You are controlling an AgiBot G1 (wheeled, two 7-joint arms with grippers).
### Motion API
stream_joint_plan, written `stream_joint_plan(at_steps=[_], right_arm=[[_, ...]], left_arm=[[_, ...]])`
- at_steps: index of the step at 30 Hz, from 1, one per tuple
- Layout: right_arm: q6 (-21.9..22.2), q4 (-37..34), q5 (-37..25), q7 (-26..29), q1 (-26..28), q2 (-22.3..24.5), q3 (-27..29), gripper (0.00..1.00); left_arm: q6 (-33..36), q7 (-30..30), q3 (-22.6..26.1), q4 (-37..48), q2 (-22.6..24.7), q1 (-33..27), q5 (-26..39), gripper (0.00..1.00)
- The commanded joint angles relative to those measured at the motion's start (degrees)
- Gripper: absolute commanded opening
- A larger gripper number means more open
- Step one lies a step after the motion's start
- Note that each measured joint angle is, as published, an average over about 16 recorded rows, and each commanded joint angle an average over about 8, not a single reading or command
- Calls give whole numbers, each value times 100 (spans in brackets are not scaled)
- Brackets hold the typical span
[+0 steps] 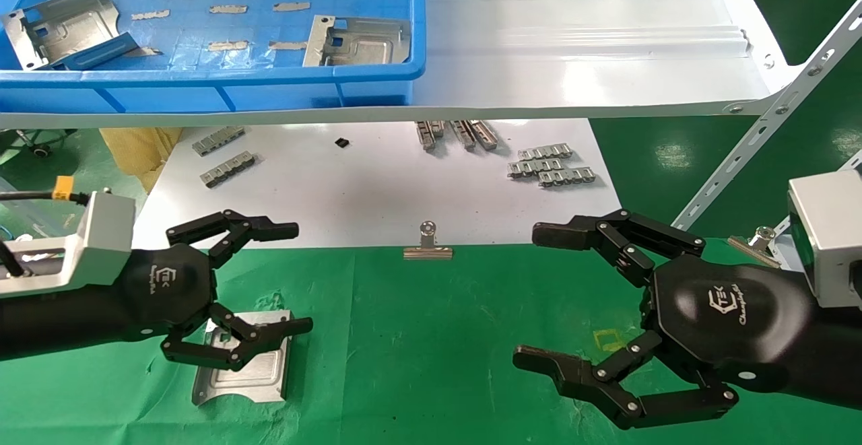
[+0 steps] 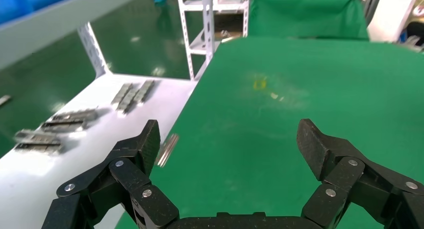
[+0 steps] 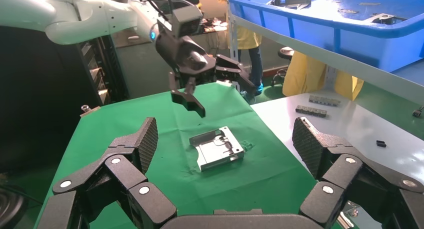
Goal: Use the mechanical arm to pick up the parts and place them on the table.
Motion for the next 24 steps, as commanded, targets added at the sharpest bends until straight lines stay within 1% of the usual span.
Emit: stream_joint_plan(at_steps=[1,18,24], right_arm=[[0,0,0,0,0,0,0,100],[0,0,0,0,0,0,0,100],[1,-1,0,0,-1,0,0,100]], left_arm=[[-20,-167,-112,-233,-48,115,-70,100],[-185,-1580,-1062,-2201,-457,1087,-662,100],[-223,-1926,-1309,-2719,-563,1340,-819,100]])
